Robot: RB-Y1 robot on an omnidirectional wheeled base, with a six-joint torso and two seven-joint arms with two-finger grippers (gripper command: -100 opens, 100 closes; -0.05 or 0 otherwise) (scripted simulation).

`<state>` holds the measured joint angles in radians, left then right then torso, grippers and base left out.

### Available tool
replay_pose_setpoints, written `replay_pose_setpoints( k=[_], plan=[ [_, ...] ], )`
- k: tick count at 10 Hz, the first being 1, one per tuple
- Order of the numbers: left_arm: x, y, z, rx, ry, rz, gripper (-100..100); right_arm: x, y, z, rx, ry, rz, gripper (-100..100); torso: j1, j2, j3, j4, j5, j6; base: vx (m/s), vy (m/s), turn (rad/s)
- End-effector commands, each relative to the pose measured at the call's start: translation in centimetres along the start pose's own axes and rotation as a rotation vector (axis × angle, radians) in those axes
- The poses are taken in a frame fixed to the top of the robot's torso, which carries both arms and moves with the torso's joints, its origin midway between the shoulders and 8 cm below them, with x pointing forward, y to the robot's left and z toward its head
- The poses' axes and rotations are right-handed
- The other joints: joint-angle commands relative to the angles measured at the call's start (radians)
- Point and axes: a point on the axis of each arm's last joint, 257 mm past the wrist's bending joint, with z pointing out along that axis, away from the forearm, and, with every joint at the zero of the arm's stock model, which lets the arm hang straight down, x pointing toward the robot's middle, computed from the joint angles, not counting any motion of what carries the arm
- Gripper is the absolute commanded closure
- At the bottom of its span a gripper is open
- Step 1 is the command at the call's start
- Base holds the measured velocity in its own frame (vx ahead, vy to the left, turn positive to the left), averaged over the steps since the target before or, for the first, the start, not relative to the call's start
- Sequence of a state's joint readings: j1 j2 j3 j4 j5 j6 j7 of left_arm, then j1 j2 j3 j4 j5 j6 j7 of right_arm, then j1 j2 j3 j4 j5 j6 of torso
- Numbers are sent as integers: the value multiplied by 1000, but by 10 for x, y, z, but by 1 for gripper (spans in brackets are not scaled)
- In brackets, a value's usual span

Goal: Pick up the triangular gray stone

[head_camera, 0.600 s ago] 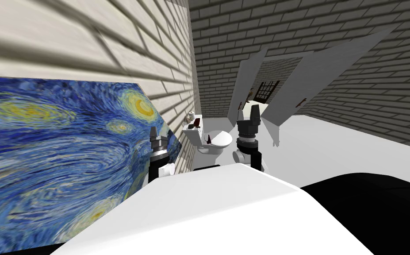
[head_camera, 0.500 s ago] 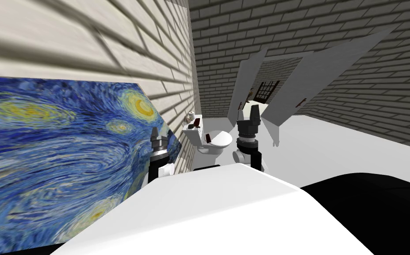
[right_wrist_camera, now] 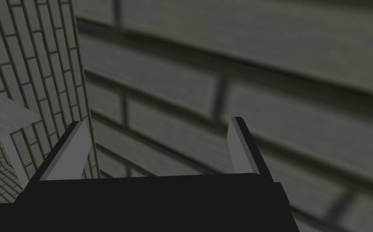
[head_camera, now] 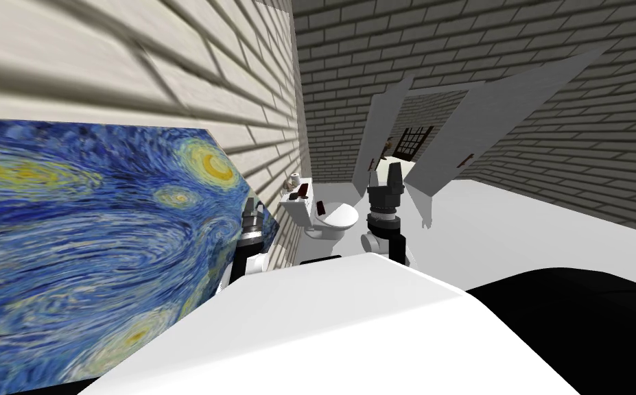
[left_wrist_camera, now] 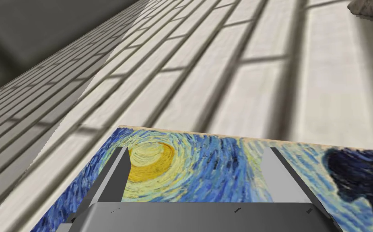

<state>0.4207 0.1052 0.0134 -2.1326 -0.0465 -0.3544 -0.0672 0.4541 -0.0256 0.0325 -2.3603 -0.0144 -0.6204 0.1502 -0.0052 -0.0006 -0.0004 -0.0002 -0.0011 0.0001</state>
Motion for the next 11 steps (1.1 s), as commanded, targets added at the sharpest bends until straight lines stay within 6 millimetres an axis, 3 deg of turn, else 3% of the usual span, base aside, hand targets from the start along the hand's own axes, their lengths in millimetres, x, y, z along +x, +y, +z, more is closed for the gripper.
replay_pose_setpoints(
  k=[1,4,6,7,11],
  plan=[
    [3,15,1,-32,22,12,-100,0,0,0,0,0,0,0,0,0,0,0,0,0,9,-81,7],
    [14,56,1,-123,55,19,-100,0,0,0,0,0,0,0,-3,0,0,0,0,0,17,-115,8],
    [19,76,1,-168,66,17,-100,0,0,0,0,0,0,0,-2,-1,-1,0,-1,0,21,-99,5],
    [19,76,1,-168,66,17,-100,0,0,0,0,0,0,0,-2,-1,-1,0,0,0,11,-67,7],
    [32,117,-4,-264,89,5,-100,0,0,0,0,0,0,0,1,-1,0,0,0,0,17,-62,5]
  ],
)
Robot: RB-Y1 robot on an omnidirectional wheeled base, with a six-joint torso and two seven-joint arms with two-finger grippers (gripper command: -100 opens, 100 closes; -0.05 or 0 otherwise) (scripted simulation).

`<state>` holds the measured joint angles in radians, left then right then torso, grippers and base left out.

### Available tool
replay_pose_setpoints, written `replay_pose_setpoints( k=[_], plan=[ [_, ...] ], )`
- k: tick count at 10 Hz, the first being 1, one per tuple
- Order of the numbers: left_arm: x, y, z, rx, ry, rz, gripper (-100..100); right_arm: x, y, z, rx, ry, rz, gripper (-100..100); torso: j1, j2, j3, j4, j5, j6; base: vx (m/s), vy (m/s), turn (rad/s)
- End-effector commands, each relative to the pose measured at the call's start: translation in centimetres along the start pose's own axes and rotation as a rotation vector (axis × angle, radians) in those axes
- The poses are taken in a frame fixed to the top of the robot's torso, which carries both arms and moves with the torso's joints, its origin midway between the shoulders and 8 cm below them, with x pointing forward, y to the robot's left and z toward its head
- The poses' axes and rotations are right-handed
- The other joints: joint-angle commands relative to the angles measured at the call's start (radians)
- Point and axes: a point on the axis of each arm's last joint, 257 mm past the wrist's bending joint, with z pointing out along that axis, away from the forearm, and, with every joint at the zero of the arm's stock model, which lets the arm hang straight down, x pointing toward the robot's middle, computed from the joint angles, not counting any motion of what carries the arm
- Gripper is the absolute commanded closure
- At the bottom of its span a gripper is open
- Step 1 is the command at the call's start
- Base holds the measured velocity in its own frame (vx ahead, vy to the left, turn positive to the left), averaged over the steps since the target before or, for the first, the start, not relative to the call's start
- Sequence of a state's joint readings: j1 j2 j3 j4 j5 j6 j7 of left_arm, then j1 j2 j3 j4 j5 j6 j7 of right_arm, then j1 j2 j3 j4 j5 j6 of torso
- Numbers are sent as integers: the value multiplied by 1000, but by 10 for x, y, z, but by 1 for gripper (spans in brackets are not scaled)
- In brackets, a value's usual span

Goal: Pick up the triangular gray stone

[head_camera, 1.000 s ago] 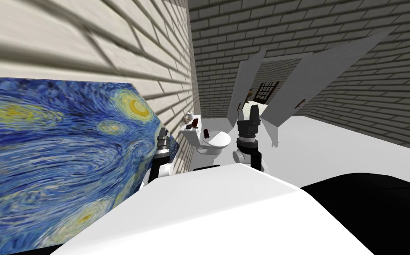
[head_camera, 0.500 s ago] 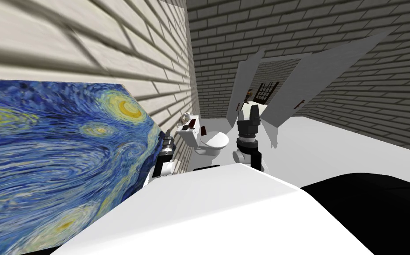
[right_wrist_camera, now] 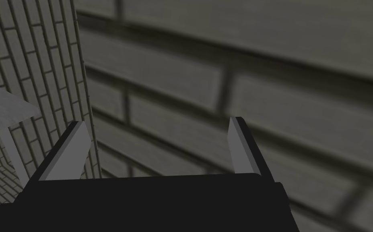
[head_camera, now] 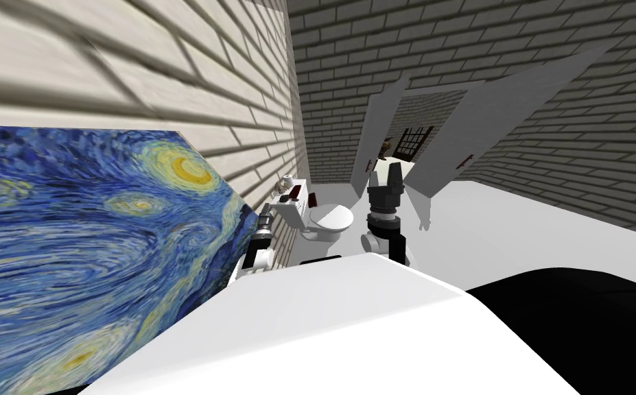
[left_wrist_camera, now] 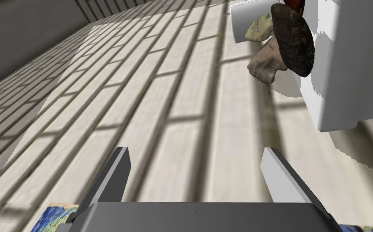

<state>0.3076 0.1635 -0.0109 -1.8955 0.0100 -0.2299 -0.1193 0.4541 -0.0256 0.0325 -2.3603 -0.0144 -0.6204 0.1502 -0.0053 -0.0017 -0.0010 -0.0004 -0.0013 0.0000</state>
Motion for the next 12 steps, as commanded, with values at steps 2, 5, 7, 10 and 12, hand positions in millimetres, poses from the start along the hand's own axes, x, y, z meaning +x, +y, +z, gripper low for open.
replay_pose_setpoints(
  k=[2,5,7,10,12],
  plan=[
    [12,31,3,-79,23,-22,-100,0,0,0,0,0,0,0,-2,-1,0,0,0,0,43,-102,2],
    [21,50,2,-124,40,-51,-100,0,0,0,0,0,0,0,3,-3,-1,-1,0,0,59,-37,-25],
    [32,65,2,-163,53,-104,-100,0,0,0,0,0,0,0,5,-3,-1,-1,1,0,75,-1,-83],
    [51,78,0,-204,55,-209,-100,0,0,0,0,0,0,0,6,-4,-2,-1,1,0,93,16,-106],
    [68,80,1,-219,44,-295,-100,0,0,0,0,0,0,0,7,-5,-3,-1,1,0,82,28,-97]
  ],
)
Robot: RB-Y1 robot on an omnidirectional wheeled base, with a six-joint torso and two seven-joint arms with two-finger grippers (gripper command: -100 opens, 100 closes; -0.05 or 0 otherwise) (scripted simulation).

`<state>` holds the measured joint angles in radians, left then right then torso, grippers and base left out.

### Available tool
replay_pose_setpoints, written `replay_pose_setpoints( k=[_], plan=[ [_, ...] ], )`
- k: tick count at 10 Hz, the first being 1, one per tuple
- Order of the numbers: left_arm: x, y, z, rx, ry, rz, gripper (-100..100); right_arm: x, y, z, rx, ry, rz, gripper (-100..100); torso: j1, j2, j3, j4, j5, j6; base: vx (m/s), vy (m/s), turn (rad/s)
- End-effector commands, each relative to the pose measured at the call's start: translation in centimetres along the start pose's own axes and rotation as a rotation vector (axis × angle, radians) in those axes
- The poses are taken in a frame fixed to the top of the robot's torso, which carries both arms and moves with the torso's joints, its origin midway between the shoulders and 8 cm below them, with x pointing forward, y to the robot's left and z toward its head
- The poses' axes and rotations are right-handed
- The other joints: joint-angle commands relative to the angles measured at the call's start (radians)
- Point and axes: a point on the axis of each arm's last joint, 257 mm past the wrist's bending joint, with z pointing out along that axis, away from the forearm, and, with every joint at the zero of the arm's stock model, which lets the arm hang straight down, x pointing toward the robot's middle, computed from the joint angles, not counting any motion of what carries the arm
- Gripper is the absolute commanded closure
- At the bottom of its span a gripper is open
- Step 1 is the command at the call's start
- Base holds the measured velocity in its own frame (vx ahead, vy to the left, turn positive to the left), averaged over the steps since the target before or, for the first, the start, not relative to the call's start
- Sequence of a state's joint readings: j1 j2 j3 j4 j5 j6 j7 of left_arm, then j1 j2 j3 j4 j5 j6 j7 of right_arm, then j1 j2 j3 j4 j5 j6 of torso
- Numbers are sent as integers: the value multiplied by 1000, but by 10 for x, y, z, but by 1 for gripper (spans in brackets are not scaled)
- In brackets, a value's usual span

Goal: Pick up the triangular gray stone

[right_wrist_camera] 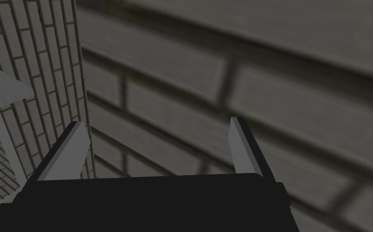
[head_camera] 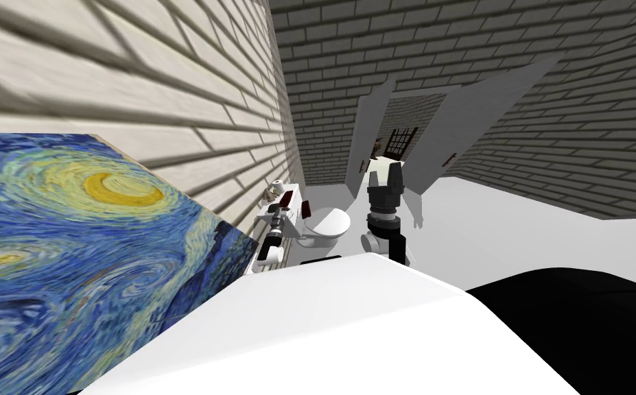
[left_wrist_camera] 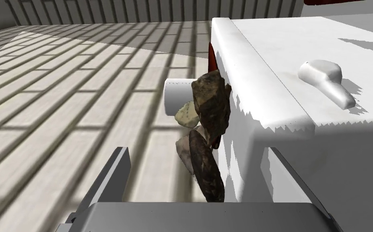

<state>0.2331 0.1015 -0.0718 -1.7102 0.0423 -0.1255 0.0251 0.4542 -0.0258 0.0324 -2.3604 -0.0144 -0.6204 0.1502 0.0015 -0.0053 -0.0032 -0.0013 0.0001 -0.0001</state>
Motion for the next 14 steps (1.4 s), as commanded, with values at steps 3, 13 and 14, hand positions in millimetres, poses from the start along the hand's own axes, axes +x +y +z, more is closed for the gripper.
replay_pose_setpoints(
  k=[3,13,14],
  plan=[
    [27,2,3,-5,-16,-142,-100,0,0,0,0,0,0,0,-3,-3,-2,0,1,6,32,27,-43],
    [32,-6,2,1,-26,-183,100,0,0,0,0,0,0,0,-6,-6,-2,2,-1,6,19,6,-5],
    [32,-8,2,5,-26,-183,100,0,0,0,0,0,0,0,-6,-6,-2,2,-1,6,0,0,0]
  ],
)
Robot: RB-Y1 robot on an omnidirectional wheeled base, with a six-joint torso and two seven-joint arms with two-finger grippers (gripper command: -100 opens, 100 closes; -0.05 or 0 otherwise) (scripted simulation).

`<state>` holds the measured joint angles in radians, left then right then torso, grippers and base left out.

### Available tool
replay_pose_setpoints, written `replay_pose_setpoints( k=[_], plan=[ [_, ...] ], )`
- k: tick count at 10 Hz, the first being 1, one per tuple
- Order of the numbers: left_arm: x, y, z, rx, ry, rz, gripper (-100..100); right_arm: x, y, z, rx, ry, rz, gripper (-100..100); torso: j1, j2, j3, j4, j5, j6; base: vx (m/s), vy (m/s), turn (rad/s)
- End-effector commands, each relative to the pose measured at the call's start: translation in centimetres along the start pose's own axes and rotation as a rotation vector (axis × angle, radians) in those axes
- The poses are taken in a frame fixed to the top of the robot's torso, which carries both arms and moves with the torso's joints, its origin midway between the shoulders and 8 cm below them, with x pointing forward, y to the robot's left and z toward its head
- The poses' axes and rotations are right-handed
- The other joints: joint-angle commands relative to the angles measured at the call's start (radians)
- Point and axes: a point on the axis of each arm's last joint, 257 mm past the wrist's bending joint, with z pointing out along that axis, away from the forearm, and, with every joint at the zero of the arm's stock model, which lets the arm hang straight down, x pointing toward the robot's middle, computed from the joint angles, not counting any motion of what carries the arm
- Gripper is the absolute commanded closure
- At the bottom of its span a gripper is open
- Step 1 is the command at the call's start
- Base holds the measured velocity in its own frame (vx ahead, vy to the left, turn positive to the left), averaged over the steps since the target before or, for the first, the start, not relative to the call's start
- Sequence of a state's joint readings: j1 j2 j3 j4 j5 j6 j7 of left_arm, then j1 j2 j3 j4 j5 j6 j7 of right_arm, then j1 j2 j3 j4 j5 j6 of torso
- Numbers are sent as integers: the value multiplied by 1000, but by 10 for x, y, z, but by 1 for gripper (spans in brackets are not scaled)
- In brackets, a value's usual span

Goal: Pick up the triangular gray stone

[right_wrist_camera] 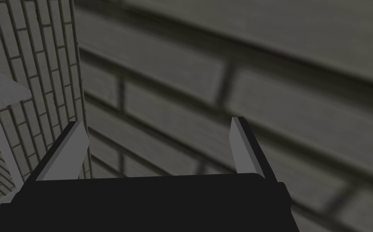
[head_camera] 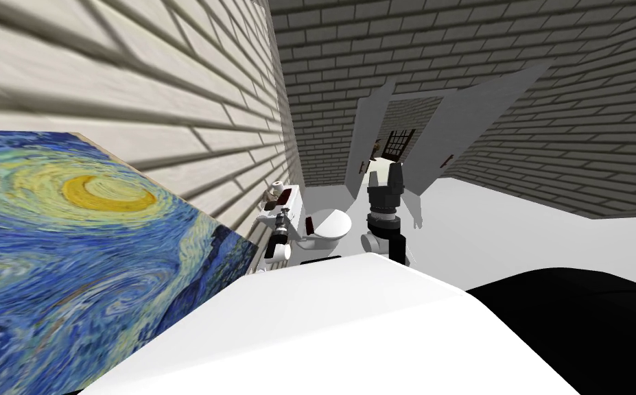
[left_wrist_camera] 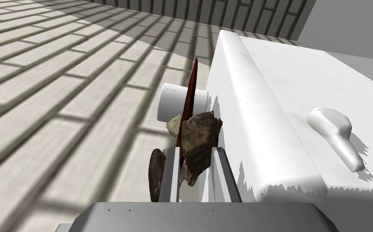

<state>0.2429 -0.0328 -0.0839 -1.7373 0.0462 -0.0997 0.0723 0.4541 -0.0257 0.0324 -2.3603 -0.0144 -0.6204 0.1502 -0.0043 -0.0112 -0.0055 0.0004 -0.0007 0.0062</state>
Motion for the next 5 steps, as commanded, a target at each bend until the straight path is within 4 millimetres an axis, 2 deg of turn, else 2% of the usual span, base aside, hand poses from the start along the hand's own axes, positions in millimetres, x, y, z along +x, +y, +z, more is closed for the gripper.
replay_pose_setpoints(
  k=[1,2,3,4,5],
  plan=[
    [0,0,0,0,0,0,100,0,0,0,0,0,0,0,0,0,0,0,0,0,0,0,0],
    [0,0,0,0,0,0,0,0,0,0,0,0,0,0,0,0,0,0,0,0,0,0,0],
    [2,8,0,-7,2,4,100,0,0,0,0,0,0,0,0,0,0,0,0,0,-50,-5,-6],
    [1,4,0,-3,1,1,100,0,0,0,0,0,0,0,-1,3,1,0,0,0,-33,-4,-5],
    [2,5,0,-5,1,2,0,0,0,0,0,0,0,0,0,2,2,1,0,0,0,0,0]
  ],
)
